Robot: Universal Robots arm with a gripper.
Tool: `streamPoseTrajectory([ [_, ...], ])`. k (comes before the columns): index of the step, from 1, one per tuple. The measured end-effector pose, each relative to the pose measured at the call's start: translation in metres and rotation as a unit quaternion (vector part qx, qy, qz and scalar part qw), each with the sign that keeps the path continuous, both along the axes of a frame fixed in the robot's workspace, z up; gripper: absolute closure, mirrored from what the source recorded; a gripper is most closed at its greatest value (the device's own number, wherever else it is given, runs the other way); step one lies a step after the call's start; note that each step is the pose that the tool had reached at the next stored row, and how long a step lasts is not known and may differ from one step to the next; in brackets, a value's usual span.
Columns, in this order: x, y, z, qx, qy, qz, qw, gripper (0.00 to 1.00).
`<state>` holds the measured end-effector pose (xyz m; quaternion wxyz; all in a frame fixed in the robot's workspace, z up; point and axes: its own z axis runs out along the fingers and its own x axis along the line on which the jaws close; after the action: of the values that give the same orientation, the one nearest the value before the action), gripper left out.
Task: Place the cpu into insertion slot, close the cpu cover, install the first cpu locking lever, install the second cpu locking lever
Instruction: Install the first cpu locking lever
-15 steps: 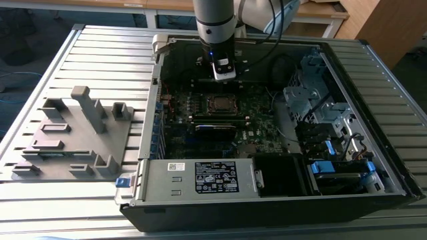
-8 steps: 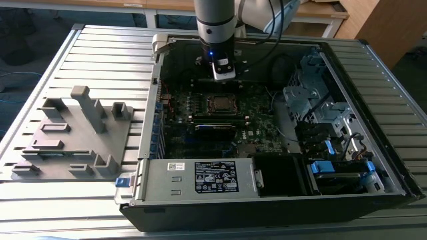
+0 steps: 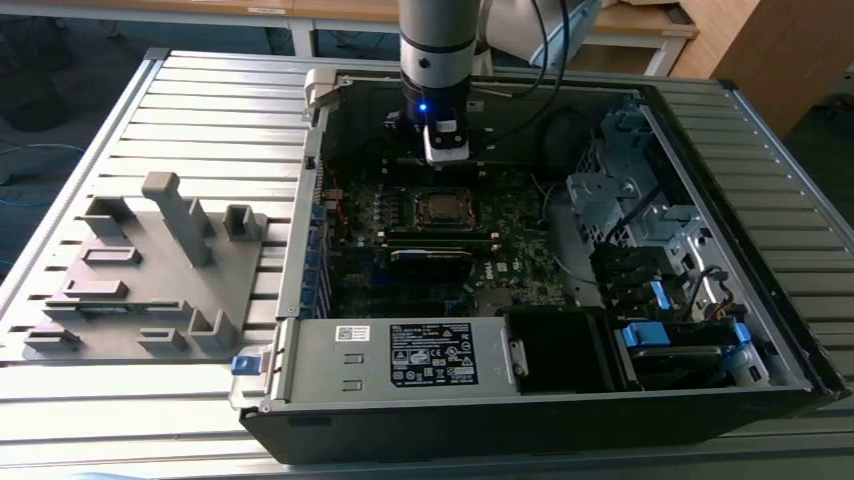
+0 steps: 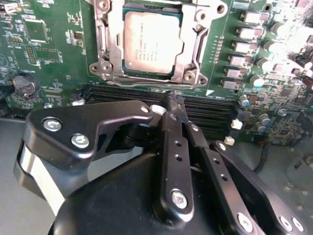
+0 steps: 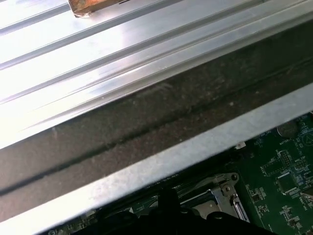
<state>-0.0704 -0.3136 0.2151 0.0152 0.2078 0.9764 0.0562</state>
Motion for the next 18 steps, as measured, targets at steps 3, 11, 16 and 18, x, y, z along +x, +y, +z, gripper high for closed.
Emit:
streamPoseTrajectory([
  [3, 0.0004, 0.0000, -0.0001, 0.0000, 0.0006, 0.001, 1.00000, 0.89],
  [11, 0.0114, 0.0000, -0.0006, 0.0000, 0.0006, 0.020, 0.99980, 0.89],
  [16, 0.0203, 0.0000, -0.0013, 0.0001, 0.0005, 0.034, 0.99942, 0.89],
  [18, 0.0214, -0.0001, -0.0013, 0.0000, 0.0006, 0.038, 0.99928, 0.89],
])
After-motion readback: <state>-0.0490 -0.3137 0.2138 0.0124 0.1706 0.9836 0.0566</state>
